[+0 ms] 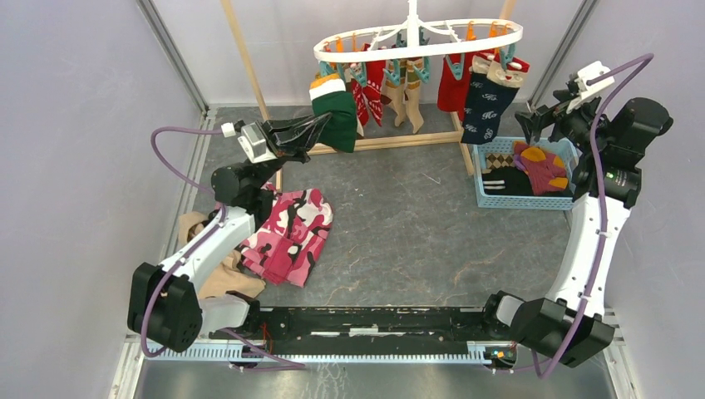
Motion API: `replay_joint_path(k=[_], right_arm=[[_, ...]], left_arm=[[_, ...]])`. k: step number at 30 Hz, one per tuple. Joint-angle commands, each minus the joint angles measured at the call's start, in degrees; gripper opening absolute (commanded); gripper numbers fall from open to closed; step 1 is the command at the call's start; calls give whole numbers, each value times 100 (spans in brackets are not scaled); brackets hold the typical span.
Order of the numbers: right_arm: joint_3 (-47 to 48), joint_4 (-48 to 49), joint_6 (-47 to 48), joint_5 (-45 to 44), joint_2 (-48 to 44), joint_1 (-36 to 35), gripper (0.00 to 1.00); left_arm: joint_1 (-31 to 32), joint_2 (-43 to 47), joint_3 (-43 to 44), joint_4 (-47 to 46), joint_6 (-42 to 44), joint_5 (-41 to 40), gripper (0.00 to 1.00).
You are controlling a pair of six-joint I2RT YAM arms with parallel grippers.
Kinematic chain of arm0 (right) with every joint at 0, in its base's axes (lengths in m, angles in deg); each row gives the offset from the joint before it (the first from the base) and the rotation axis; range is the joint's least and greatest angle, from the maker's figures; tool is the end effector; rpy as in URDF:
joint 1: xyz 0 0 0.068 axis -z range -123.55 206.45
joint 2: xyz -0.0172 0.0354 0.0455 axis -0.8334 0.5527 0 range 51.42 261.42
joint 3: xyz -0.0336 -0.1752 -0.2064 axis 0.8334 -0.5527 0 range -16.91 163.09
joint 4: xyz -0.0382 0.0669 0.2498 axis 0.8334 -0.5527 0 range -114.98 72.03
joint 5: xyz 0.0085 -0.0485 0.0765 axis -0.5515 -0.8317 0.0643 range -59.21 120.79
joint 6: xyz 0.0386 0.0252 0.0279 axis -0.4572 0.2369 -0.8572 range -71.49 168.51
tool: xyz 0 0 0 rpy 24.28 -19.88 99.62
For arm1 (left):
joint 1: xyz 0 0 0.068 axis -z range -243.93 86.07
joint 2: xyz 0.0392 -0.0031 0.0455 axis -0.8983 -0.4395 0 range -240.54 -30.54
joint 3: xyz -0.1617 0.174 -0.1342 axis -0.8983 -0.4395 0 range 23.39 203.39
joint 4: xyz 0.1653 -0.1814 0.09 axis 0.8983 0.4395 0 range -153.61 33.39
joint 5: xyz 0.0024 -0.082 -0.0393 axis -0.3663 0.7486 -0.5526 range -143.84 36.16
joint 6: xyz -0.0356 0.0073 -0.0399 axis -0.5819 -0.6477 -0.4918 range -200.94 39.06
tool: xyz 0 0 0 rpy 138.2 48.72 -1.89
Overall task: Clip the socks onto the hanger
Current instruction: Rotate the hanger at the clothesline.
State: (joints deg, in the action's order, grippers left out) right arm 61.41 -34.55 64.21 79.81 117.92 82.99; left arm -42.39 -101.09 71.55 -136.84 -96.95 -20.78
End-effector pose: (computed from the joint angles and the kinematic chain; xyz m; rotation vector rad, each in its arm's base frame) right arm 0.2260 -0.0829 0.4566 -0.4850 1.5529 0.1403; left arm 0.2226 -0.1088 0.4051 0.6021 0.6546 -0.8099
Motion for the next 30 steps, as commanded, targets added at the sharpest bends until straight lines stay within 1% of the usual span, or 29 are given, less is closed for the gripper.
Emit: replay_joint_path(k=[1, 5, 8, 12, 14, 17, 24, 30], right_arm=[[91, 462, -216, 177, 167, 26, 95], [544, 581, -155, -100, 578, 26, 93], [935, 755, -329, -53, 872, -24, 88], [1472, 700, -217, -462, 1268, -410, 81], [1783, 562, -91, -757, 1505, -675, 74], [2212, 482, -67, -989, 1886, -974, 70], [2826, 491, -13, -1342, 2570, -1491, 65], [3127, 622, -11, -1389, 3015, -1741, 55]], left_arm=[[35, 75, 327, 334, 477, -150, 2], [43, 16, 346, 518, 574, -266, 2], [36, -64, 275, 634, 667, -385, 2], [35, -250, 189, 724, 788, -521, 2], [41, -356, 156, 754, 855, -605, 2], [42, -479, 125, 800, 952, -713, 2], [35, -712, 153, 819, 1056, -770, 2], [36, -803, 274, 993, 1222, -788, 2]])
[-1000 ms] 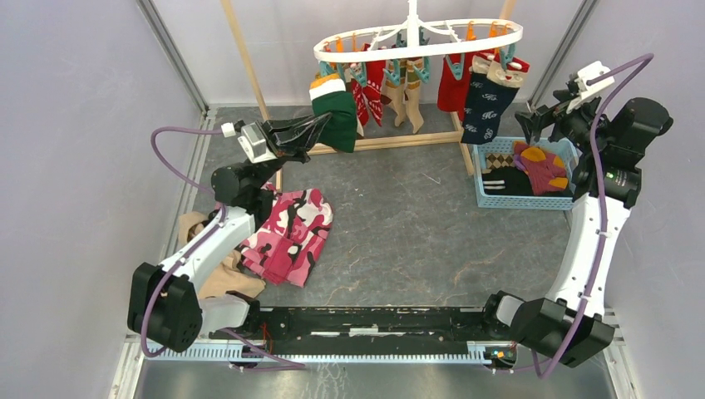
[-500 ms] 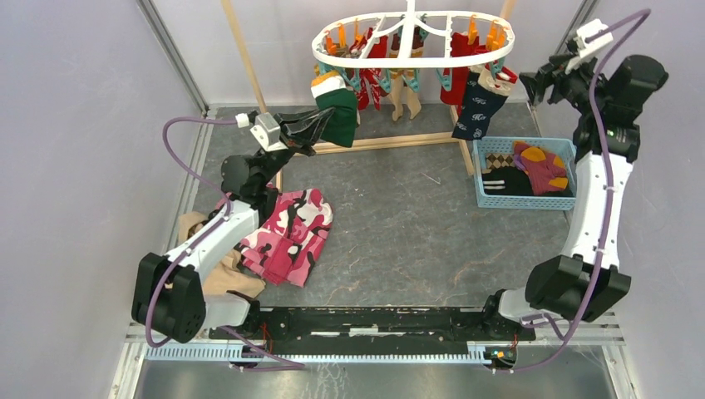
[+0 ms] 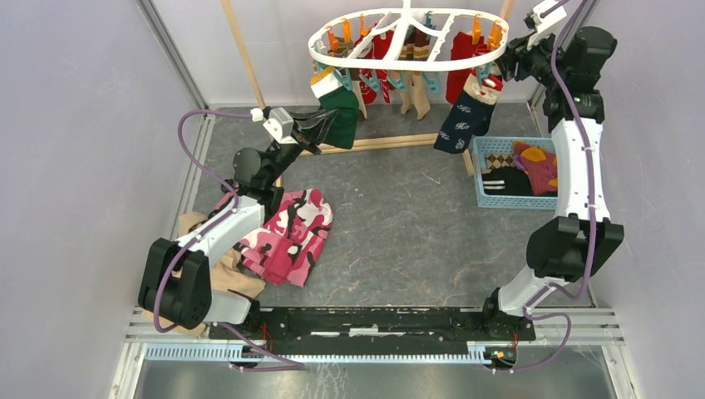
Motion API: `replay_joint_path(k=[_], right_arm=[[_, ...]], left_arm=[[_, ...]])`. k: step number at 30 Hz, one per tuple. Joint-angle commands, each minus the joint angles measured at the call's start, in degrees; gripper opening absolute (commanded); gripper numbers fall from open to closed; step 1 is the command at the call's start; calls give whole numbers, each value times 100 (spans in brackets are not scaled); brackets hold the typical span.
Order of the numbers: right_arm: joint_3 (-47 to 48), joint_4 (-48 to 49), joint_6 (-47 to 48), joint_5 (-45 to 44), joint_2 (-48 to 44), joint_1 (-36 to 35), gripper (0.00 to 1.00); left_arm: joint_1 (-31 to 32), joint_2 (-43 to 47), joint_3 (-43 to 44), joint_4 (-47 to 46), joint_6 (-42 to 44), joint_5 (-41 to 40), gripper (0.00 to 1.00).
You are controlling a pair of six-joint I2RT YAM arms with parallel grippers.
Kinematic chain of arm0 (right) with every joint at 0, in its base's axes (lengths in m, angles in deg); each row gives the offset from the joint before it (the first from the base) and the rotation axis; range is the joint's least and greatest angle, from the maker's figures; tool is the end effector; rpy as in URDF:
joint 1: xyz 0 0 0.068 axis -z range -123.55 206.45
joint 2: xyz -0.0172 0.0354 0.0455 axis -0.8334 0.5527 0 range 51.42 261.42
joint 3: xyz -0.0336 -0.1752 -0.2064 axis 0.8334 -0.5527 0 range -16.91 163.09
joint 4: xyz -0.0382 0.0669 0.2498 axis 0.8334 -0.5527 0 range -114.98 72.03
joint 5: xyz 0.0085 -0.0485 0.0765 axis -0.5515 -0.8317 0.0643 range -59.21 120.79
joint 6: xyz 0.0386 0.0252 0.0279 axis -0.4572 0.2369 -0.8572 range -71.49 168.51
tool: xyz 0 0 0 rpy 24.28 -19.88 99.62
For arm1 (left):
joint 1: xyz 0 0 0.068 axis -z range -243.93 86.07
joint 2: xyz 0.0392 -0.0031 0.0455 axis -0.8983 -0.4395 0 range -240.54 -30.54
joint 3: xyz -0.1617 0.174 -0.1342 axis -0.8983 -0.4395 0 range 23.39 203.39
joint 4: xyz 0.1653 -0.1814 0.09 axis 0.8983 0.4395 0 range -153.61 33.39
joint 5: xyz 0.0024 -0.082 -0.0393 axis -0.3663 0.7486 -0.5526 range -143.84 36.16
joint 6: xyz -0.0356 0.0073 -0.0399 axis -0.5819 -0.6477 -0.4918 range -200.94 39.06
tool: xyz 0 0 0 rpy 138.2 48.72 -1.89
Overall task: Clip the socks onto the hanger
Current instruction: Rotate the hanger at the clothesline.
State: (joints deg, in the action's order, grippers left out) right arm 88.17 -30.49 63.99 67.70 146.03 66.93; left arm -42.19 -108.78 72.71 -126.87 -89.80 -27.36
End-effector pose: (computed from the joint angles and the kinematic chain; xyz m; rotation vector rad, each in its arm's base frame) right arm 0.3712 -0.0470 0.4767 -0.5570 1.5017 0.1651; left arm 0.2700 -0.1248 0.3657 0.5406 0.9191 -0.7079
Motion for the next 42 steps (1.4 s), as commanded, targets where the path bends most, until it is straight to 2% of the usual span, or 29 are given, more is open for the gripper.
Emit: replay_joint_path(k=[1, 4, 11, 15, 19, 22, 31, 42], right_arm=[[557, 181, 24, -167, 289, -180, 54], [795, 122, 98, -191, 493, -351, 51], [1005, 125, 168, -485, 766, -629, 50], [983, 11, 161, -963, 787, -621, 56], [139, 252, 253, -980, 221, -401, 67], [-424, 432, 218, -711, -238, -68, 71], [-1511, 745, 69, 137, -1232, 736, 77], [-2430, 722, 69, 942, -2164, 848, 83]], left_arm=[[16, -37, 177, 11, 544, -140, 2], [19, -19, 205, 94, 649, -161, 2], [15, 28, 228, 263, 849, -191, 2], [16, -30, 236, 301, 851, -153, 2], [16, -97, 232, 286, 811, 25, 2], [39, -149, 251, 207, 694, 176, 2], [296, -508, 578, 382, 664, 326, 2], [471, -591, 521, 284, 608, 244, 2]])
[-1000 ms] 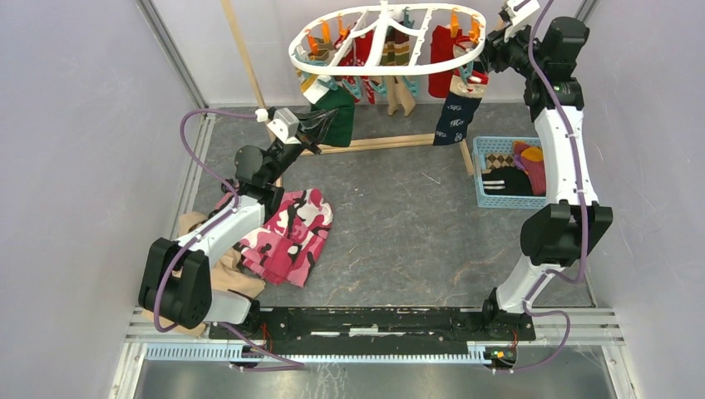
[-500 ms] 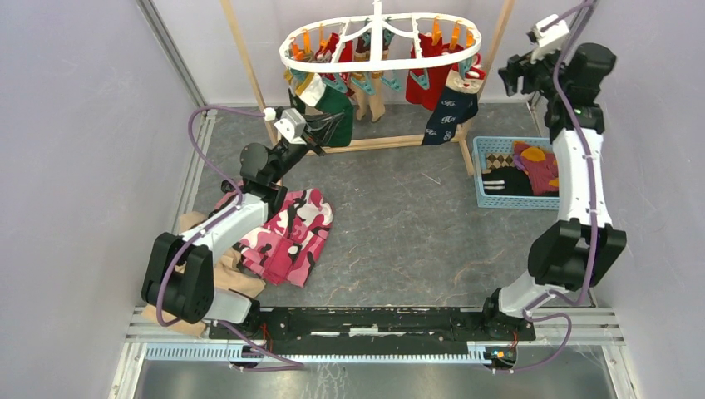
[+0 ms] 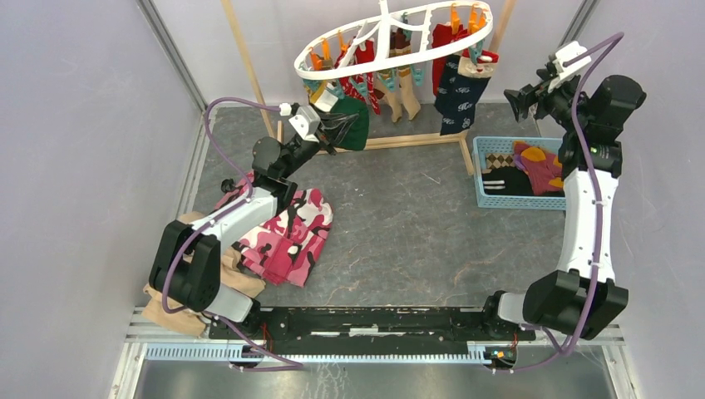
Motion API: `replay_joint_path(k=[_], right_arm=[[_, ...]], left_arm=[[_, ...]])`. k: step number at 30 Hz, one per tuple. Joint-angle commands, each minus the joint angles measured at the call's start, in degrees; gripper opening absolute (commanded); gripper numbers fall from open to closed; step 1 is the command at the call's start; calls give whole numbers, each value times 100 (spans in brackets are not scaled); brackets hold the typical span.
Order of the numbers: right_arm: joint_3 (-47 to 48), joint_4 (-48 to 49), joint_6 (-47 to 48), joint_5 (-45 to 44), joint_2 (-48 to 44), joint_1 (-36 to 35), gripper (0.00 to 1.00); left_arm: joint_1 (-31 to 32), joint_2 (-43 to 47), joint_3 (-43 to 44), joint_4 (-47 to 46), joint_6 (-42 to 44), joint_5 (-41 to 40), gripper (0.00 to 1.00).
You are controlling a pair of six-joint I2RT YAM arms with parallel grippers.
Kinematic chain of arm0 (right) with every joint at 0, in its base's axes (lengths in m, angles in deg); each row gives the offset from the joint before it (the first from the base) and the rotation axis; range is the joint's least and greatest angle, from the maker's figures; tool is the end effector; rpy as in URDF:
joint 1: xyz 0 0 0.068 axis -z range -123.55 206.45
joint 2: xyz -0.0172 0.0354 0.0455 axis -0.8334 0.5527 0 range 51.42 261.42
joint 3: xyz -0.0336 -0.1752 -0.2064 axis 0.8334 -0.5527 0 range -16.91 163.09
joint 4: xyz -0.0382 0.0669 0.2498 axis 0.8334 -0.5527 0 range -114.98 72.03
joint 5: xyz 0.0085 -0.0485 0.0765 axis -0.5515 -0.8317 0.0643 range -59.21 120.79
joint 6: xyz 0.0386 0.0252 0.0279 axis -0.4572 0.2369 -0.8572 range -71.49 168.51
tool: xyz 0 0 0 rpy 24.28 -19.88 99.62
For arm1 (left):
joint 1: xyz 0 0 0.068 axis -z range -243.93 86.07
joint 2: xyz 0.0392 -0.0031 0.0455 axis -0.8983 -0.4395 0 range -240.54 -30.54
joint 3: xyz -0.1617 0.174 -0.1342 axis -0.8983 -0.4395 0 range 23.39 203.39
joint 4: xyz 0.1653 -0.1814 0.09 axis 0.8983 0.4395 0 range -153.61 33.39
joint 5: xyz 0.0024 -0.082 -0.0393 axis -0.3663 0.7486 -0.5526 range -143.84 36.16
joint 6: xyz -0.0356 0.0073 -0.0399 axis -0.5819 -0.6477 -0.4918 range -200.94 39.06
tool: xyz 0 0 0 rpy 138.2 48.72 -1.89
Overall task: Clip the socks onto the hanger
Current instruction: Rotate the hanger at the clothesline.
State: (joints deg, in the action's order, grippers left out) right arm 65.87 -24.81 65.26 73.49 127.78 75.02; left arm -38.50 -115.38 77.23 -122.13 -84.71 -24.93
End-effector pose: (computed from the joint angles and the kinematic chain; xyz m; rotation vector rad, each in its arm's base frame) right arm 0.2869 -0.0710 0.4565 -0.5471 1.4790 0.1046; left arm 0.2909 -0.1575 0.3503 0.6597 0.9834 -0.7247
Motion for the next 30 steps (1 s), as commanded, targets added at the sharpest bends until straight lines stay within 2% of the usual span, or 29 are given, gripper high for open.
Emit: replay_joint_path(k=[1, 14, 30], right_arm=[[-236, 156, -58, 365, -394, 46, 84], [-489, -85, 13, 673, -788, 121, 85], [-603, -163, 48, 887, -883, 303, 86]], left_arm=[[144, 79, 92, -175, 123, 13, 2], [1084, 56, 728, 604, 888, 22, 2], [1215, -974, 1793, 1066, 839, 233, 2]])
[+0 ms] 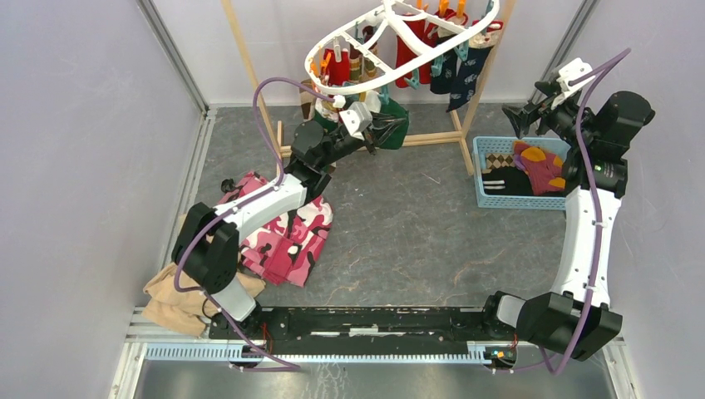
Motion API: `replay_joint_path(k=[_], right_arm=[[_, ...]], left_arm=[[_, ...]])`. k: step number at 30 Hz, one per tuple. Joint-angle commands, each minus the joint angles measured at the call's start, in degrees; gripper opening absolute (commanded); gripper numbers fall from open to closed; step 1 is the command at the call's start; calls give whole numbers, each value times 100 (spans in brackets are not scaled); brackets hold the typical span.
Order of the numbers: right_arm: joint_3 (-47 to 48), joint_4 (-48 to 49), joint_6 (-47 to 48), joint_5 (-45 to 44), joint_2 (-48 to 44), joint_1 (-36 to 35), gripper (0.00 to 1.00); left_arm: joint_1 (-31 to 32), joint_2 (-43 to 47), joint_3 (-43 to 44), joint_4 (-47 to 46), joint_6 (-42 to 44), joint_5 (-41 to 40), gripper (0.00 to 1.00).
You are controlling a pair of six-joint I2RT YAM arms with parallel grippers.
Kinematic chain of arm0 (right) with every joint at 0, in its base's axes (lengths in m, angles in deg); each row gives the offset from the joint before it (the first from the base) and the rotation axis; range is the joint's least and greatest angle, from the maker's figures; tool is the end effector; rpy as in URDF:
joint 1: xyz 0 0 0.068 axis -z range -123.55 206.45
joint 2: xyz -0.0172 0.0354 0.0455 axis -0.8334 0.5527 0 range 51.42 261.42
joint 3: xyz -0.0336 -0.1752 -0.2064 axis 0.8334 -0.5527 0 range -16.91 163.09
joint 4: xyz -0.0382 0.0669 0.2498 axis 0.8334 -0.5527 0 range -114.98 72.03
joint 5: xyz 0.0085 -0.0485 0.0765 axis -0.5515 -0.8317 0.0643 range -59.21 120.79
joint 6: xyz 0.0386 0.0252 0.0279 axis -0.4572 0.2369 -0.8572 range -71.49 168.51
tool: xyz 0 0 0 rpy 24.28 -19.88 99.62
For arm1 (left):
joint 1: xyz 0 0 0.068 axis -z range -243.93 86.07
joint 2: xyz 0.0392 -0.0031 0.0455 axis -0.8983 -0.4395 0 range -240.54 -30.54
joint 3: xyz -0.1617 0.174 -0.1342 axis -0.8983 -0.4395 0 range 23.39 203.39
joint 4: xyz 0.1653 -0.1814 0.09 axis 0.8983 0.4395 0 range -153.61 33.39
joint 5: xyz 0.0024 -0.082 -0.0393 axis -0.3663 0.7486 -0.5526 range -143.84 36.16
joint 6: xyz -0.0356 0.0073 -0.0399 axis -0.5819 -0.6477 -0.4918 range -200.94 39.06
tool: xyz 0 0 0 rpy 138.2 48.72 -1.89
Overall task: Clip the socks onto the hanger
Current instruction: Rotate the hanger at the clothesline.
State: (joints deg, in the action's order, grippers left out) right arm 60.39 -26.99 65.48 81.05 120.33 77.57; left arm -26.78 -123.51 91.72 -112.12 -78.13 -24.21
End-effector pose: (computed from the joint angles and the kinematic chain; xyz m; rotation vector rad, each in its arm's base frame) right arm 0.2480 -0.0665 0.4540 -0.6128 1.4566 0.1727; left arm 0.2900 -0.2419 0.3720 0.8393 0.9292 -0.8192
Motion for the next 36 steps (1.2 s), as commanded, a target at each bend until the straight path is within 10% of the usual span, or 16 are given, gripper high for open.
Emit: replay_joint_path(k=[1, 36], right_arm=[[-61, 59, 25, 146, -140, 51, 87], [-958, -400, 425, 825, -744, 103, 98]], left_arm=[[42, -206, 381, 91, 177, 172, 2], [38, 2418, -2721, 241, 65, -2233, 69]])
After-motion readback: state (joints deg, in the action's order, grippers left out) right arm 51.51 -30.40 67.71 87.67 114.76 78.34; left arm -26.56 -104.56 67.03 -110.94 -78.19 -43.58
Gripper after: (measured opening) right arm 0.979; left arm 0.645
